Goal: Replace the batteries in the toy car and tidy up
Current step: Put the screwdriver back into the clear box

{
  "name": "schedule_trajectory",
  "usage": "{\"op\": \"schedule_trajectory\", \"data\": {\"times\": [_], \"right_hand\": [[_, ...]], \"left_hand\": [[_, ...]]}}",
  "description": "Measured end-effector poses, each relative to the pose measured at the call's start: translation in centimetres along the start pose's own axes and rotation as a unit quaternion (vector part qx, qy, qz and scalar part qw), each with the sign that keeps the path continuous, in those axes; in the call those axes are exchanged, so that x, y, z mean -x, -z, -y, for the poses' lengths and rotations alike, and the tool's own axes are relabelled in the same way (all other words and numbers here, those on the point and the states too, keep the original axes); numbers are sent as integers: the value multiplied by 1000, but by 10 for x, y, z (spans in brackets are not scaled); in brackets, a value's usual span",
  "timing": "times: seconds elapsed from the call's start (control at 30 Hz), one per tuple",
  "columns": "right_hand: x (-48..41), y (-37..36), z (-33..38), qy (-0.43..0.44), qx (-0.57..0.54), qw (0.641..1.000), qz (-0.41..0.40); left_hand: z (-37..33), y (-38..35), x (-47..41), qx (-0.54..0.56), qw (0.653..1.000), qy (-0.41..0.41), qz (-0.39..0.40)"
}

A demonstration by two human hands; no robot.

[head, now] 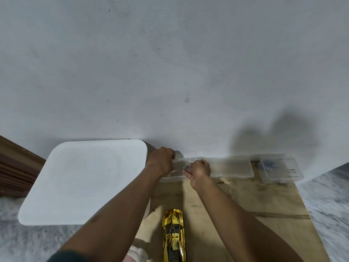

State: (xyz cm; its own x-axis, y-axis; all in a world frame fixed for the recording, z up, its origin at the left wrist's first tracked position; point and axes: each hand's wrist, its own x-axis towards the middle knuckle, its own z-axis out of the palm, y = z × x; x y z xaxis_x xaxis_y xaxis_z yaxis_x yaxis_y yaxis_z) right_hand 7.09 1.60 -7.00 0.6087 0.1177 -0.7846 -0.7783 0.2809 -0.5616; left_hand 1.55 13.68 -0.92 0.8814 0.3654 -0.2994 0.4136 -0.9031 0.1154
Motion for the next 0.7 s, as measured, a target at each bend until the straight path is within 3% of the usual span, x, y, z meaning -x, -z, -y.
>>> {"op": "schedule_trajectory", "data": {"times": [0.23,0.3,0.37,0.43,0.53,0.6,0.7], "right_hand": [[5,11,8,-13,10,1000,-20],[4,14,14,53,-20,996,-67],[8,18,23,176,24,976,-122],[15,22,30,316,124,929,-146],[15,32,29,460,325,826,-5],[6,43,23,442,516,728,86],[-5,57,16,419,685,584,122]], "left_hand": [[-1,0,1,-1,1000,3,-3],[-1,1,2,7,1000,5,1],[-1,2,4,9,1000,7,11],[-1,1,7,9,1000,8,17],[-3,-7,15,11,1000,19,18],[-5,-17,22,7,999,27,17],[-9,-37,31,21,999,29,2]]}}
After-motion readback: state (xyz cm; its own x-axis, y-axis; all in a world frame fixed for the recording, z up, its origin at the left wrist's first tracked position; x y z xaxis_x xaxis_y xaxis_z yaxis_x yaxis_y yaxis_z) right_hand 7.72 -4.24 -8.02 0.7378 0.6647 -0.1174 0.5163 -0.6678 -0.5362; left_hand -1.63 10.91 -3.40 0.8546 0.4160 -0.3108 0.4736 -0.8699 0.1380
